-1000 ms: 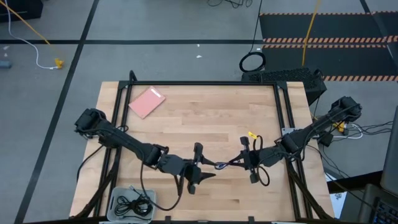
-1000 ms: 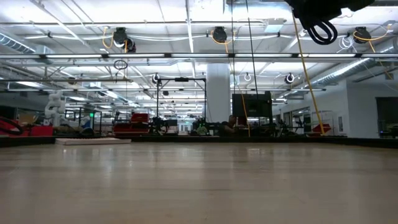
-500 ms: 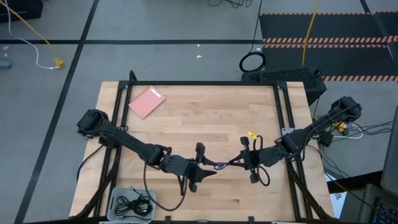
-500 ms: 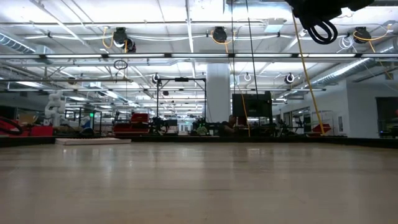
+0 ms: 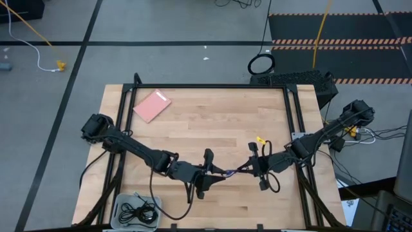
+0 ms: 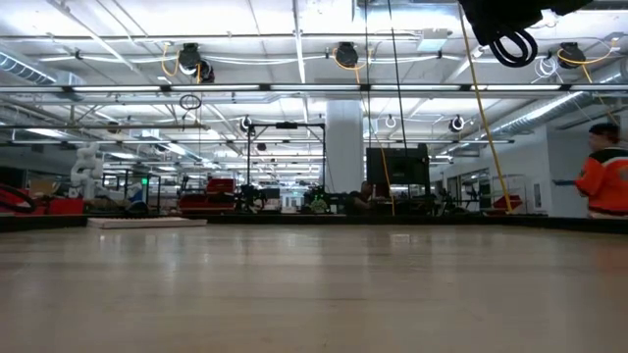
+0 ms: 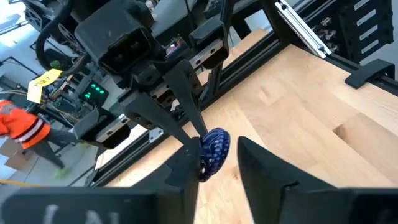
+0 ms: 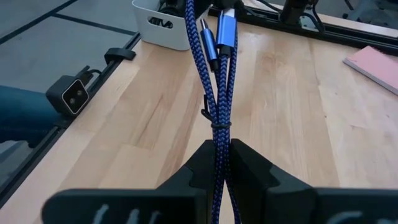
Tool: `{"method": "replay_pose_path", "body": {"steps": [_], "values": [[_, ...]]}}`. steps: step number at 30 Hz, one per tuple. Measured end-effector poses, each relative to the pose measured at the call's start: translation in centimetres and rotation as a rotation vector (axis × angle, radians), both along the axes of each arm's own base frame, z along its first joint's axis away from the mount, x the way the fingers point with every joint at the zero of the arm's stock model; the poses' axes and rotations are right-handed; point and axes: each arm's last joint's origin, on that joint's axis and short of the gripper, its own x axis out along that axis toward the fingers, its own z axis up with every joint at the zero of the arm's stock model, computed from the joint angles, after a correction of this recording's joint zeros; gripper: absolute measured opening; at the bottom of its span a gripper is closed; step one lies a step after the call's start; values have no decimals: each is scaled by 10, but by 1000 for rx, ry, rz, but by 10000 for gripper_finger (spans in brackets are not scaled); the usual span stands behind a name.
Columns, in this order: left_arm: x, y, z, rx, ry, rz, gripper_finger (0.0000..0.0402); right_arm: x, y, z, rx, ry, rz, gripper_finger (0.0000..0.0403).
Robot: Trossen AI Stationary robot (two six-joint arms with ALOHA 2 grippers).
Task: Pick and place USB-C Cables
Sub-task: Put the blue charger cable into the white bin
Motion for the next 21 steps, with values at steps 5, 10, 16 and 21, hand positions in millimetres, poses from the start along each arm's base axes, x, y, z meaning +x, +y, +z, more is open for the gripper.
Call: {"method": "replay_pose_path", "body": {"steps": [5,10,16,21], "values": [[0,0,0,9,1,-12,53,0,0,0,-2,0,1,31],[0,-1,0,10,3,-24,12,0,0,0,-2,0,2,31],[0,-1,0,8,3,-24,28,0,0,0,6,2,-3,35],[0,-1,0,6,4,-25,21,0,0,0,14,3,-7,69]]}}
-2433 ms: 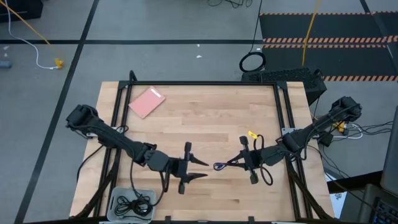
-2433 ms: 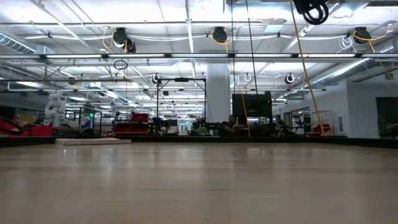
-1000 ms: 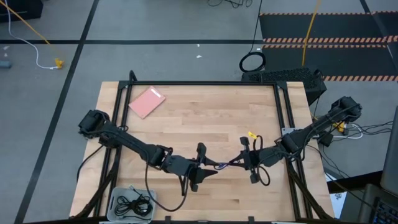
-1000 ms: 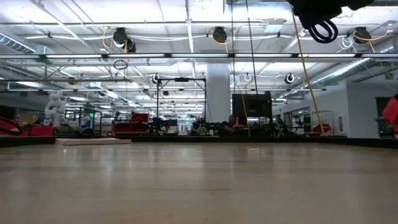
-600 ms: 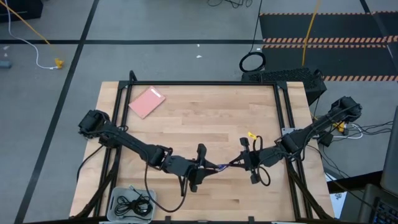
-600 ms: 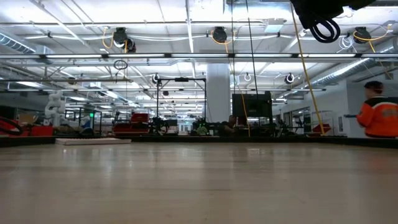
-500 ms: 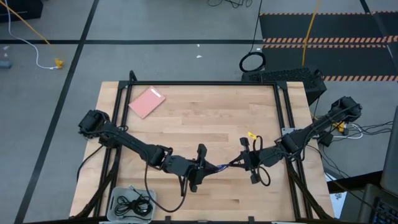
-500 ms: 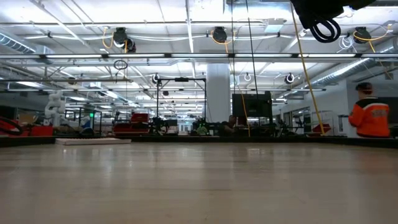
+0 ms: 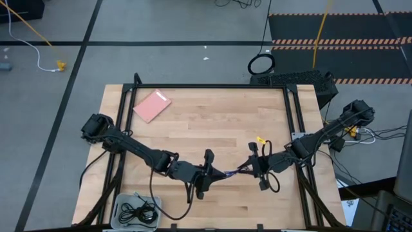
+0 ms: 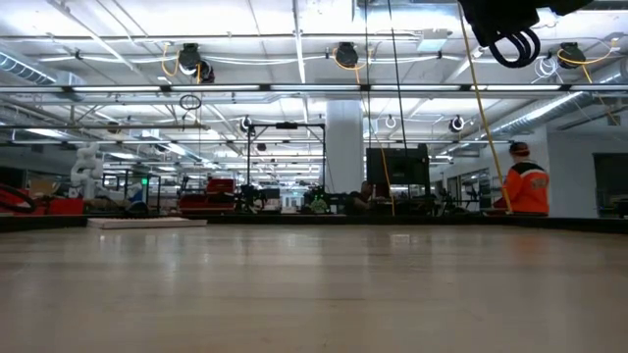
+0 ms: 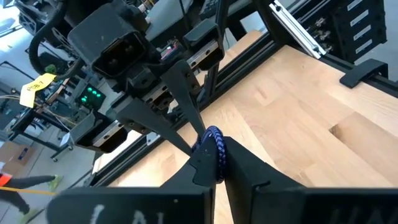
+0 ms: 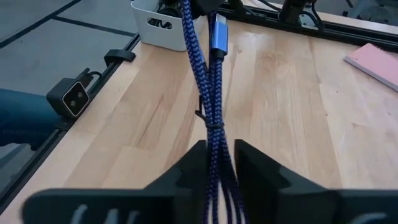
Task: Pick and place USB-C Cables
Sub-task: Put the blue charger cable into the white bin
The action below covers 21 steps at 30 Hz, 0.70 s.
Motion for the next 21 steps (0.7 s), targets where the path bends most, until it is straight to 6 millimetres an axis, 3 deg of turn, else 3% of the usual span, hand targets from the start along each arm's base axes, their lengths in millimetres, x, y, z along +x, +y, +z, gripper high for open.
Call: {"method": "replay_pose_path", "body": {"steps": [12,15,21], "values": [[-15,-12,11,-45,23,-26,20,-16,-4,19,72,-66,5,184],[-26,-17,13,-70,80,3,9,-23,-3,26,90,-95,25,196],[-56,-31,17,-159,203,64,22,-30,-4,29,80,-96,39,197]]}}
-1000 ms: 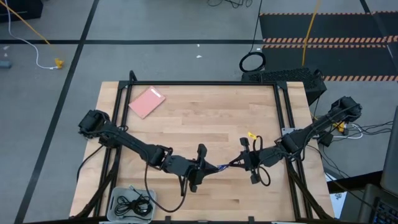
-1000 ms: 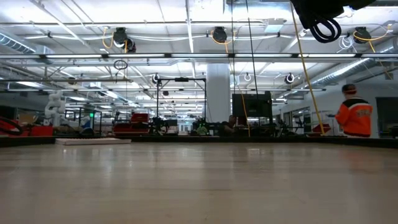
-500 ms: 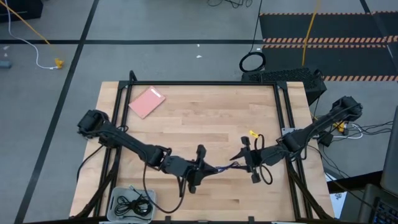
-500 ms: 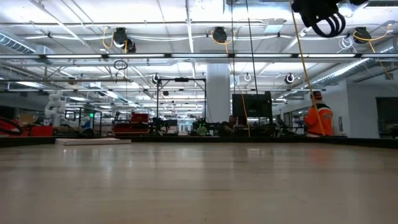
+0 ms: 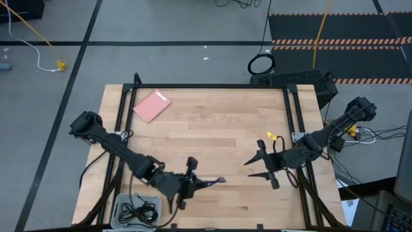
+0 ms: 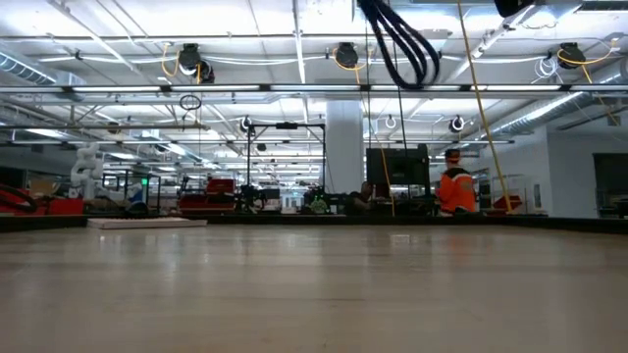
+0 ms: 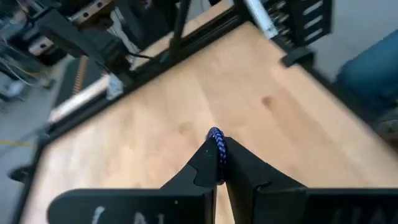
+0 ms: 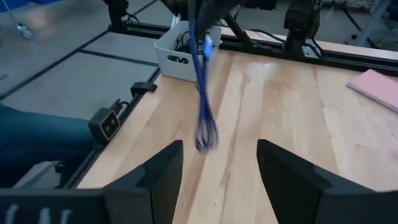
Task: Pick and place USB-C Cables
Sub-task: Put the blue charger cable into the white bin
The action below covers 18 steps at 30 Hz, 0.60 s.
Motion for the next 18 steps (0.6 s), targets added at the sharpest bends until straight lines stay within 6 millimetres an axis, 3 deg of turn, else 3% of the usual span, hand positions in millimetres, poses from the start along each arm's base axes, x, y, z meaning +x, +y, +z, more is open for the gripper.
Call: {"method": "replay_pose_path", "body": {"steps": [12,18], "values": [[-87,-34,38,-324,106,14,15,0,0,-2,-37,13,6,195],[-127,-46,39,-429,191,83,16,0,0,-2,-38,12,6,195]]}}
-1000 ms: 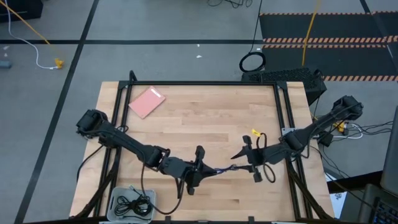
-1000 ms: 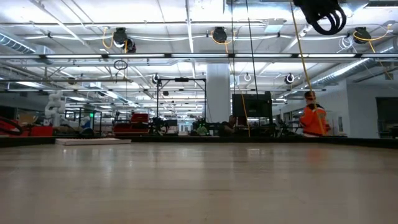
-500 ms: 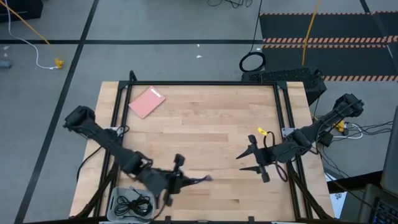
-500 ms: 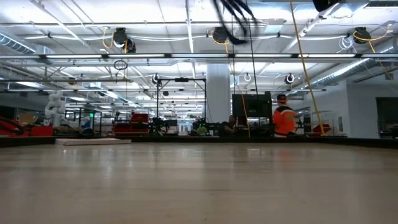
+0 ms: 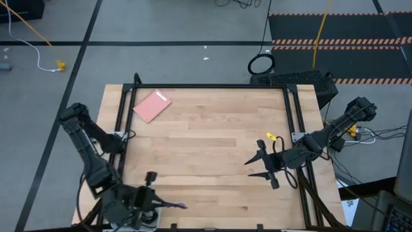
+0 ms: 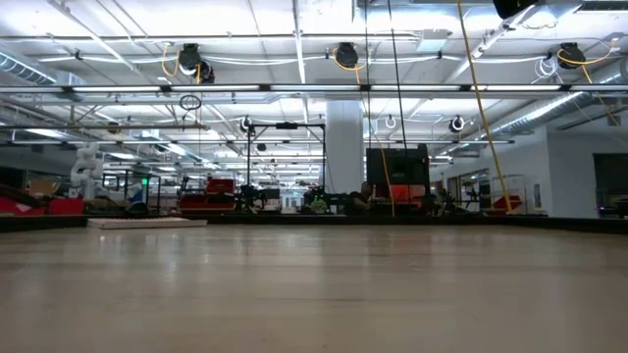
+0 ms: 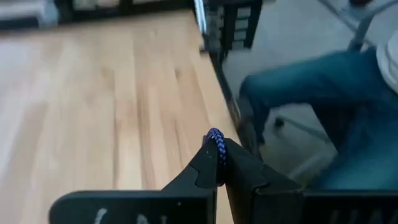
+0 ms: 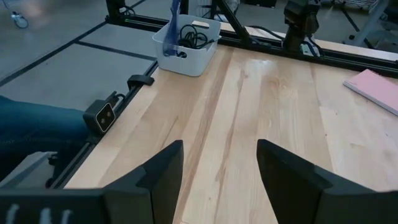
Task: Pick and place USB-C Cables
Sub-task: Put the blue charger cable into the white bin
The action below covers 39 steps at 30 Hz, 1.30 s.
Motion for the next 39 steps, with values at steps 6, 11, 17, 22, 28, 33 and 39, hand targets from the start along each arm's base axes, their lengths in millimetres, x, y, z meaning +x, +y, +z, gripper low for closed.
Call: {"method": "replay_pose_path", "body": {"steps": [6,11,17,22,28,33,39], "values": [[-27,-5,-10,-78,155,73,8,0,0,0,3,0,-1,195],[-40,-11,-12,-120,195,84,10,0,0,0,30,7,-14,194],[-60,-6,-8,-135,253,95,11,0,0,0,73,18,-33,194],[-75,2,-5,-157,302,133,7,0,0,-9,102,35,-48,194],[-87,1,-19,-120,356,223,11,-1,0,-24,136,43,-29,194],[-84,-7,-29,-87,329,243,7,-1,1,-25,146,29,-27,194],[-82,-19,-44,-54,348,249,18,-1,1,-25,146,30,-27,194]]}}
